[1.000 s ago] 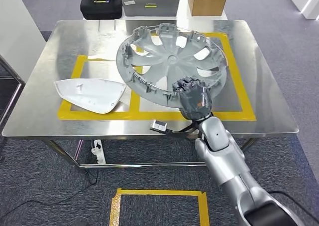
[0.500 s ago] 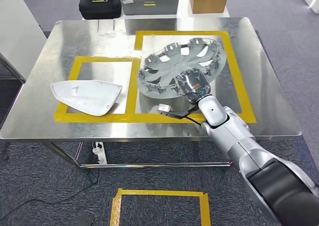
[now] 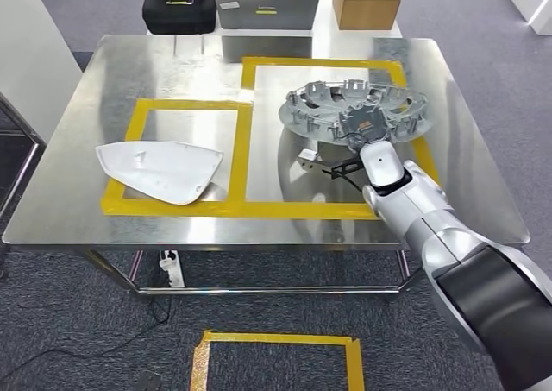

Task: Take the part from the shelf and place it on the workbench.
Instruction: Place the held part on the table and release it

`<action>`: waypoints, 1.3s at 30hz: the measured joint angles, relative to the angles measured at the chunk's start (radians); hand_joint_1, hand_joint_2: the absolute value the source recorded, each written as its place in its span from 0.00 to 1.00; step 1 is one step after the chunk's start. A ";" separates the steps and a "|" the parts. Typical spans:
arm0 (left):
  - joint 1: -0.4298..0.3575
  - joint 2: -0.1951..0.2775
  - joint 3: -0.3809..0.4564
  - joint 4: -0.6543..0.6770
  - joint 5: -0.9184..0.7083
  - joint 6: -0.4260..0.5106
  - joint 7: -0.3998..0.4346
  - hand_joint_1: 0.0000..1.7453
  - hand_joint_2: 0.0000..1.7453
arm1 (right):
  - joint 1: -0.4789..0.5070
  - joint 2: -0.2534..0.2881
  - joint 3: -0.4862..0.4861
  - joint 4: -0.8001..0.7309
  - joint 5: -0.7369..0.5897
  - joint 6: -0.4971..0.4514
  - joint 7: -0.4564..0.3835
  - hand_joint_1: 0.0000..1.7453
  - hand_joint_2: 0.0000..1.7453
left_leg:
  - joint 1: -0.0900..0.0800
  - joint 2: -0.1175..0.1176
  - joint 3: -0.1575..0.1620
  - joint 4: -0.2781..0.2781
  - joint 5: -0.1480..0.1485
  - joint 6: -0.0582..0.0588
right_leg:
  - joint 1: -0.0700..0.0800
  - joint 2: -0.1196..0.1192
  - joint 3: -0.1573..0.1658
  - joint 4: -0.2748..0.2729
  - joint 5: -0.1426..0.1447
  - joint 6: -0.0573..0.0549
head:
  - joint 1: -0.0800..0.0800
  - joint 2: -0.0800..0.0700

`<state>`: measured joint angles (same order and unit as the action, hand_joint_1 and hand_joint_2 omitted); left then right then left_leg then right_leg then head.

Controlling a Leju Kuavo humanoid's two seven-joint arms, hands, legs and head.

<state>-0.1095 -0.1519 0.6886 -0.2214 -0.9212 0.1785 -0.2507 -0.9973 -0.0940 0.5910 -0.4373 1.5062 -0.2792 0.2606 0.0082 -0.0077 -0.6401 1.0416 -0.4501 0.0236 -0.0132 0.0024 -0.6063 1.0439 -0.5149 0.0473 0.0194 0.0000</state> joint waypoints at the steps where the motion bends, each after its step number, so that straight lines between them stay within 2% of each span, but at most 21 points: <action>1: -0.001 -0.001 0.000 0.000 0.000 0.000 0.000 0.00 0.25 | -0.001 -0.005 -0.006 0.003 -0.003 -0.010 0.001 0.00 0.00 | 0.002 0.001 0.002 -0.004 0.001 0.004 | 0.000 0.000 -0.020 0.039 -0.022 0.003 | 0.001 0.000; 2: -0.002 -0.003 0.001 0.000 0.000 -0.001 0.000 0.00 0.00 | 0.000 -0.009 -0.011 0.005 -0.006 -0.026 0.000 0.00 0.00 | 0.002 0.001 0.003 -0.005 0.001 0.008 | 0.000 0.000 -0.050 0.100 -0.051 0.005 | 0.001 0.000; 4: -0.004 -0.007 0.000 0.000 -0.002 -0.001 0.000 0.00 0.00 | 0.010 -0.013 -0.024 0.009 -0.013 -0.063 -0.007 0.00 0.00 | 0.001 0.002 0.004 -0.005 -0.001 0.012 | 0.001 0.000 -0.120 0.237 -0.098 0.009 | 0.002 0.000; 5: -0.005 -0.009 0.000 0.000 -0.004 -0.001 0.002 0.00 0.00 | 0.016 -0.015 -0.031 0.010 -0.018 -0.078 -0.014 0.00 0.00 | 0.001 0.002 0.005 -0.005 -0.001 0.012 | 0.000 0.000 -0.141 0.271 -0.098 0.010 | 0.002 0.000; 7: -0.005 -0.011 0.000 0.000 -0.005 0.001 0.005 0.00 0.00 | 0.024 -0.016 -0.048 0.012 -0.029 -0.098 -0.031 0.00 0.00 | 0.001 0.001 0.008 -0.004 -0.003 0.013 | 0.000 -0.001 -0.127 0.221 -0.043 0.009 | 0.002 0.000; 9: -0.007 -0.012 0.000 0.000 -0.005 0.002 0.007 0.00 0.00 | 0.023 -0.017 -0.068 0.010 -0.038 -0.115 -0.052 0.00 0.00 | -0.001 0.000 0.011 -0.001 -0.007 0.008 | 0.001 -0.003 -0.062 0.080 0.027 0.007 | 0.002 0.000; 10: -0.008 -0.012 0.000 0.000 -0.005 0.002 0.008 0.00 0.00 | 0.022 -0.017 -0.077 0.009 -0.041 -0.120 -0.063 0.00 0.00 | -0.003 0.000 0.010 0.001 -0.008 0.005 | 0.002 -0.003 -0.034 0.025 0.043 0.004 | 0.002 0.000; 11: -0.008 -0.012 0.000 0.000 -0.005 0.001 0.009 0.00 0.00 | 0.023 -0.017 -0.085 0.007 -0.045 -0.124 -0.074 0.00 0.00 | -0.005 0.000 0.010 0.002 -0.008 0.000 | 0.003 -0.003 -0.017 -0.006 0.047 0.001 | 0.002 0.000; 15: -0.006 -0.014 0.000 0.000 -0.005 0.000 0.016 0.00 0.00 | 0.036 -0.016 -0.105 -0.001 -0.054 -0.124 -0.103 0.00 0.00 | -0.005 0.000 0.004 0.013 -0.018 -0.016 | 0.001 -0.002 -0.007 -0.019 0.042 -0.018 | 0.001 0.000; 17: -0.006 -0.014 0.000 0.000 -0.005 0.000 0.016 0.00 0.00 | 0.039 -0.015 -0.115 -0.008 -0.063 -0.119 -0.116 0.00 0.00 | -0.003 0.002 -0.031 0.095 -0.067 -0.027 | -0.002 -0.003 -0.003 -0.022 0.043 -0.028 | -0.001 0.000; 19: -0.006 -0.014 0.000 0.000 -0.004 -0.001 0.016 0.00 0.00 | 0.045 -0.012 -0.124 -0.012 -0.078 -0.109 -0.138 0.00 0.00 | -0.002 0.002 -0.091 0.231 -0.126 -0.033 | -0.001 -0.003 -0.001 -0.022 0.042 -0.032 | -0.001 0.000; 21: -0.005 -0.014 0.000 0.000 -0.001 -0.003 0.015 0.00 0.00 | 0.056 -0.009 -0.133 -0.019 -0.096 -0.103 -0.172 0.00 0.00 | -0.002 0.002 -0.119 0.286 -0.128 -0.032 | 0.000 -0.002 0.002 -0.021 0.041 -0.034 | -0.001 0.000; 22: -0.005 -0.014 0.000 0.000 0.001 -0.004 0.015 0.00 0.00 | 0.063 -0.008 -0.136 -0.025 -0.104 -0.101 -0.190 0.00 0.00 | -0.002 0.002 -0.106 0.256 -0.100 -0.029 | 0.000 -0.001 0.004 -0.021 0.039 -0.034 | -0.001 0.000; 25: -0.005 -0.012 0.000 0.000 0.003 -0.005 0.015 0.00 0.00 | 0.077 0.001 -0.141 -0.049 -0.120 -0.101 -0.229 0.00 0.00 | -0.006 0.002 -0.020 0.064 -0.004 -0.013 | 0.004 0.002 0.010 -0.021 0.034 -0.030 | 0.000 0.000; 27: -0.006 -0.010 0.000 0.000 0.004 -0.006 0.016 0.00 0.00 | 0.089 0.008 -0.142 -0.067 -0.129 -0.102 -0.246 0.00 0.00 | -0.010 0.002 0.004 0.009 0.001 -0.007 | 0.006 0.003 0.006 -0.021 0.034 -0.023 | 0.000 0.000; 30: -0.003 -0.009 0.000 0.000 0.005 -0.009 0.018 0.00 0.00 | 0.110 0.017 -0.143 -0.098 -0.141 -0.104 -0.268 0.00 0.00 | -0.007 0.002 0.010 -0.010 0.001 0.002 | 0.005 0.002 -0.001 -0.018 0.027 -0.008 | 0.001 0.000; 32: -0.004 -0.009 0.000 0.000 0.006 -0.010 0.018 0.00 0.00 | 0.120 0.022 -0.143 -0.115 -0.153 -0.107 -0.282 0.00 0.00 | -0.003 0.004 0.016 -0.018 0.007 0.011 | 0.003 0.002 -0.032 0.047 -0.015 0.001 | 0.002 0.000; 35: -0.006 -0.010 0.000 0.000 0.007 -0.008 0.012 0.00 0.00 | 0.157 0.027 -0.143 -0.154 -0.188 -0.137 -0.311 0.00 0.00 | -0.002 0.004 0.016 -0.018 0.011 0.015 | 0.001 0.002 -0.115 0.235 -0.096 0.010 | 0.004 0.000; 36: -0.005 -0.011 0.001 0.000 0.008 -0.005 0.008 0.00 0.00 | 0.175 0.028 -0.143 -0.174 -0.196 -0.155 -0.317 0.00 0.00 | -0.001 0.003 0.016 -0.017 0.011 0.015 | 0.000 0.001 -0.127 0.258 -0.096 0.012 | 0.005 0.000; 37: -0.004 -0.011 0.001 0.000 0.008 -0.002 0.005 0.00 0.00 | 0.193 0.030 -0.142 -0.195 -0.202 -0.174 -0.319 0.00 0.00 | -0.001 0.002 0.016 -0.016 0.011 0.015 | -0.002 0.001 -0.118 0.241 -0.076 0.014 | 0.005 0.000; 39: -0.004 -0.012 0.001 0.000 0.010 0.001 0.000 0.00 0.00 | 0.219 0.037 -0.142 -0.241 -0.219 -0.205 -0.323 0.00 0.00 | -0.001 0.002 0.016 -0.013 0.010 0.012 | -0.005 -0.001 -0.054 0.110 -0.010 0.015 | 0.005 0.000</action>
<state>-0.1137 -0.1636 0.6892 -0.2216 -0.9115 0.1793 -0.2507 -0.7780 -0.0572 0.4488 -0.6779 1.2876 -0.4840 -0.0628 0.0072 -0.0058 -0.6243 1.0289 -0.4403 0.0359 -0.0183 0.0011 -0.6606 1.1535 -0.5247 0.0619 0.0239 0.0000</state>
